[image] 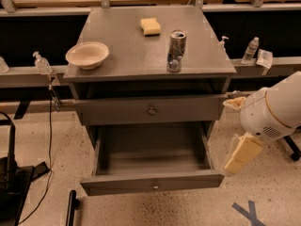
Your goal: Close middle drawer
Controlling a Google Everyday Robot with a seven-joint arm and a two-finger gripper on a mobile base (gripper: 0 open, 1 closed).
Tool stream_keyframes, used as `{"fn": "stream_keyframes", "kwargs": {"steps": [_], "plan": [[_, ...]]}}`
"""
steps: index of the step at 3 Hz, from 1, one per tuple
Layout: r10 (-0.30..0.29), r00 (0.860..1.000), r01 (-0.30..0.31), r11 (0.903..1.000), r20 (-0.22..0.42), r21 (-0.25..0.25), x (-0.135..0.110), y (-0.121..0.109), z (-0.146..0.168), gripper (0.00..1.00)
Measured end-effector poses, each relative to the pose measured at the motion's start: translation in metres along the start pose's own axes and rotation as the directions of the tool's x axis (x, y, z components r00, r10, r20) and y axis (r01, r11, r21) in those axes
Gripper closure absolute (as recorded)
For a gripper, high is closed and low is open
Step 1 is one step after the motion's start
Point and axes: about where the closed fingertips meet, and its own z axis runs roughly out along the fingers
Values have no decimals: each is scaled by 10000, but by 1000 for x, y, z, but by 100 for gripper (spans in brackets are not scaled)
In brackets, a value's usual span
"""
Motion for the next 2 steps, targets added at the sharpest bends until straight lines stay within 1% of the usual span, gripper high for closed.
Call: {"fn": "stream_keyframes", "kwargs": {"steps": [1,2], "plan": [[-530,9983,544,9968,261,-579,20,-11,76,0],[-951,9933,992,9931,652,-623,41,-25,158,0]]}}
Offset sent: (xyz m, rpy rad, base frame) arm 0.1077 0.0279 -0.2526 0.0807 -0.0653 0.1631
